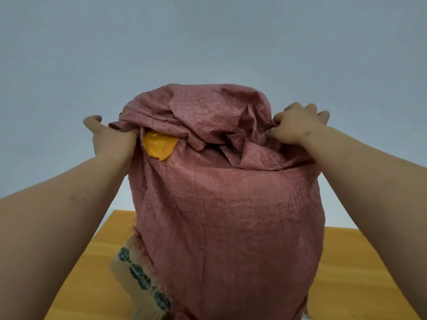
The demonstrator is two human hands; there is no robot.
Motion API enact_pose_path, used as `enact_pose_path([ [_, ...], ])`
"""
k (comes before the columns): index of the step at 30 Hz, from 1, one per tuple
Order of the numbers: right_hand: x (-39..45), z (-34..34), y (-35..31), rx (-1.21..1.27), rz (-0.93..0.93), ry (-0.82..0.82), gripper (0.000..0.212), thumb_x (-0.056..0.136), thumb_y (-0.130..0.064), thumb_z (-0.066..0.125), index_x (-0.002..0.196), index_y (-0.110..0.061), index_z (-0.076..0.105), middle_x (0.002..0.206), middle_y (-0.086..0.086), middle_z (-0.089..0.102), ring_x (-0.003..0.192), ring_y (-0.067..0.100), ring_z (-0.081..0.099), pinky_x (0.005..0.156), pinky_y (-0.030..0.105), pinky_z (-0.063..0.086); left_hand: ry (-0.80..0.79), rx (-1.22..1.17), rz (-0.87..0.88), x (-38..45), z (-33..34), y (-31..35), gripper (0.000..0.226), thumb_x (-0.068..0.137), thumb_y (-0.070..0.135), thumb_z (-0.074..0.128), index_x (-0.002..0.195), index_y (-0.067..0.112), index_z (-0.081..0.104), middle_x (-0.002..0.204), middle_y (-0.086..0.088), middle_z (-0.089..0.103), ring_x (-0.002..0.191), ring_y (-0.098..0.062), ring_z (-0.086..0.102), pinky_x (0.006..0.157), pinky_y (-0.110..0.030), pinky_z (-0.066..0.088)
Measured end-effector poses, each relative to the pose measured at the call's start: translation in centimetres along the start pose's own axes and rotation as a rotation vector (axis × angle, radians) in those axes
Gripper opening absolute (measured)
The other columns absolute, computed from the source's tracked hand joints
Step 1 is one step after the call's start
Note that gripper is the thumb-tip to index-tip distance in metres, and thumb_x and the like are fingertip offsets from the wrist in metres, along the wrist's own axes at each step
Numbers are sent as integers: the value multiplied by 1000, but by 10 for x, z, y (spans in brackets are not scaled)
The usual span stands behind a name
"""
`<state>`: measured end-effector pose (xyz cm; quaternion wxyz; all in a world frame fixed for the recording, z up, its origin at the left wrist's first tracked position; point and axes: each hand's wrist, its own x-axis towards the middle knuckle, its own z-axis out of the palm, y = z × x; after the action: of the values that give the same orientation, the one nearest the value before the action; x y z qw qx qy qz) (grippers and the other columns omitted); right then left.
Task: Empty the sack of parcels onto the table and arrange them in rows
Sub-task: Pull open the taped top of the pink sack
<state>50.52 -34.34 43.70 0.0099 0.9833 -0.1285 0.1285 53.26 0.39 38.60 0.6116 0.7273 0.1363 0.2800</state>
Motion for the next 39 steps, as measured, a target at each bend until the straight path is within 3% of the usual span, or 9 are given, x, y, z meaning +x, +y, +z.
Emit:
enact_pose_path([
  [2,-6,12,-3,186,-18,-179,48,83,-66,61,119,-34,61,131,4,52,126,35,43,104,45,33,-191,72,-66,-4,-1,-1,63,86,28,65,142,35,36,101,-1,65,79,-19,58,76,-35,51],
  [5,-14,37,-4,724,78,-465,72,78,-46,78,137,-22,44,131,5,56,118,30,55,105,45,44,-444,174,-196,-14,-1,1,25,93,20,51,116,24,60,93,-5,62,70,-20,52,71,-32,48],
  [9,-24,65,-6,626,159,-492,86,74,-26,81,145,-13,34,132,14,55,115,34,57,99,46,48,-567,130,-310,-15,-4,4,7,89,26,53,94,22,52,76,-2,45,62,-16,36,65,-29,41],
  [13,-23,63,-14,416,67,-419,44,82,-16,73,123,-2,66,125,18,64,110,31,61,89,31,48,-597,182,-326,-17,-2,-5,29,88,32,72,111,18,61,89,-8,57,72,-20,47,62,-28,44],
  [16,-19,48,-18,309,-32,-324,37,93,-18,64,124,2,65,128,22,62,118,34,59,95,33,46,-477,224,-256,-13,0,-11,31,85,16,77,112,12,62,100,-11,65,81,-28,61,72,-38,54],
  [28,12,-23,-16,884,159,427,31,89,-5,38,113,-2,58,117,20,62,109,36,57,87,38,42,-226,-48,-33,-6,11,22,14,83,9,60,71,13,54,68,-9,53,62,-23,48,63,-41,46],
  [33,7,-9,-14,860,80,372,28,88,-6,39,109,-2,58,111,17,63,102,35,57,80,36,40,-384,89,52,-13,11,13,7,84,21,65,78,17,68,79,-5,69,75,-27,64,84,-48,57],
  [36,8,-15,-11,980,128,506,18,89,-7,38,102,-10,51,102,8,56,91,23,49,78,35,39,-236,-8,70,-9,13,17,13,88,16,59,76,18,64,77,0,62,69,-18,56,70,-38,54],
  [39,6,-13,-13,979,95,508,20,92,-9,39,107,-8,51,102,6,55,92,23,49,74,30,34,-330,37,32,-15,13,17,11,90,23,64,80,19,63,79,-1,62,69,-18,56,65,-30,51],
])
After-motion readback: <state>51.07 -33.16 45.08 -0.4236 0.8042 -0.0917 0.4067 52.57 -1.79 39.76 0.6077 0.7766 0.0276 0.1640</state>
